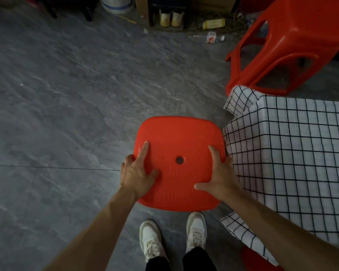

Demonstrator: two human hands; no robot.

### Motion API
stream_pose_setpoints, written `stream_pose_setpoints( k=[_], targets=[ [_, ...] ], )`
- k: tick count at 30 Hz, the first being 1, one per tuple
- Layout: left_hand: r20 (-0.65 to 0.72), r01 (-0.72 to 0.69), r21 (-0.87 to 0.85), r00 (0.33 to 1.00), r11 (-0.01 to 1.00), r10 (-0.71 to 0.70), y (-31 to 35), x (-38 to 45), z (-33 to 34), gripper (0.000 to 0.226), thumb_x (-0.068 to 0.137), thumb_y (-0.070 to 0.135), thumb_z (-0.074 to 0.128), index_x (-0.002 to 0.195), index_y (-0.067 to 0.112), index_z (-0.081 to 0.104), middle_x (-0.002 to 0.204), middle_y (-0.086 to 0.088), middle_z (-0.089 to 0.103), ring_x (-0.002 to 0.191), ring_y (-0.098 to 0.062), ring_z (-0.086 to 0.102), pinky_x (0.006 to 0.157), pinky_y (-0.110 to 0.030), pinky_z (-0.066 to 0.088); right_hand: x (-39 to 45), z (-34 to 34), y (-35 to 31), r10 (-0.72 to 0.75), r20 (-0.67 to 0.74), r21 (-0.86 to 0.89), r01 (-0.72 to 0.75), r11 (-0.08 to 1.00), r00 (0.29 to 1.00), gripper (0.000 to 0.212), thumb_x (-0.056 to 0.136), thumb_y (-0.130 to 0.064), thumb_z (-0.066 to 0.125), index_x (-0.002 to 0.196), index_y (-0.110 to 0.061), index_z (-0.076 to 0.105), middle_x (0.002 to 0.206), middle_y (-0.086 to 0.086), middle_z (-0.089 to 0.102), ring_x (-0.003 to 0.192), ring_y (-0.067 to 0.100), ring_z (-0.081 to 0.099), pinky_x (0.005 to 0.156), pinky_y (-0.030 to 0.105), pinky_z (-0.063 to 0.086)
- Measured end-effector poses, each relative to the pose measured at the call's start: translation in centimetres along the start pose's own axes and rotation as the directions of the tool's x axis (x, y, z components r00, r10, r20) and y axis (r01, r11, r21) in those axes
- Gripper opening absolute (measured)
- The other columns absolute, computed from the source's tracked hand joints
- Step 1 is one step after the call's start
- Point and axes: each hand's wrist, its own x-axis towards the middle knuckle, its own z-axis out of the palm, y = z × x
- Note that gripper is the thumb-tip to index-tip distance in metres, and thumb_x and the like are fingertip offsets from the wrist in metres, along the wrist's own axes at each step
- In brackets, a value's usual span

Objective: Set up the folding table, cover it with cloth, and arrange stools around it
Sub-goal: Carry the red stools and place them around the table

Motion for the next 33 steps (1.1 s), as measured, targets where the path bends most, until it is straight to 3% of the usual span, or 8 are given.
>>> stream_pose_setpoints(
  k=[9, 20, 29, 33],
  targets=[
    [-0.011, -0.001, 0.0, 1.0, 1.0, 0.001, -5.0, 0.7, -3.7, 0.119, 0.063, 0.034, 0.089, 0.153, 0.049, 0.014, 0.132, -0.018, 0.045, 0.118, -0.039, 0.048, 0.106, -0.049, 0.042, -1.2, 3.3, -3.6, -0.051, 0.046, 0.02, 0.05, 0.999, 0.998, 0.142, 0.055, -0.036, 0.093, 0.145, -0.052, -0.016, 0.141, 0.012, 0.017, 0.126, 0.033, 0.042, 0.101, 0.055, 0.047],
    [-0.081, 0.072, -0.074, 0.994, 0.995, -0.078, -10.0, 0.5, -7.6, 0.116, 0.061, 0.026, 0.092, 0.153, 0.042, 0.023, 0.129, -0.015, 0.046, 0.12, -0.032, 0.05, 0.106, -0.043, 0.042, -1.4, 6.0, -9.2, -0.186, 0.037, -0.026, 0.187, 0.982, 0.982, 0.132, 0.058, -0.039, 0.091, 0.151, -0.05, -0.003, 0.147, 0.012, 0.013, 0.134, 0.034, 0.036, 0.11, 0.045, 0.04],
    [-0.06, 0.103, -0.079, 0.992, 0.992, -0.108, -10.8, 0.0, -7.9, 0.117, 0.064, 0.029, 0.089, 0.153, 0.048, 0.015, 0.137, -0.014, 0.041, 0.126, -0.033, 0.044, 0.108, -0.048, 0.04, -1.5, 6.6, -10.0, -0.184, 0.054, -0.033, 0.186, 0.982, 0.982, 0.133, 0.058, -0.039, 0.091, 0.15, -0.05, -0.004, 0.148, 0.012, 0.012, 0.134, 0.033, 0.036, 0.108, 0.046, 0.041],
    [-0.082, 0.11, -0.059, 0.99, 0.992, -0.114, -10.8, -0.2, -8.2, 0.116, 0.062, 0.031, 0.09, 0.153, 0.046, 0.02, 0.135, -0.013, 0.044, 0.124, -0.032, 0.046, 0.107, -0.046, 0.042, -1.9, 7.1, -9.7, -0.19, 0.021, 0.014, 0.189, 0.982, 0.982, 0.129, 0.059, -0.039, 0.09, 0.15, -0.052, 0.0, 0.15, 0.01, 0.01, 0.137, 0.031, 0.031, 0.11, 0.046, 0.04]
  ],
)
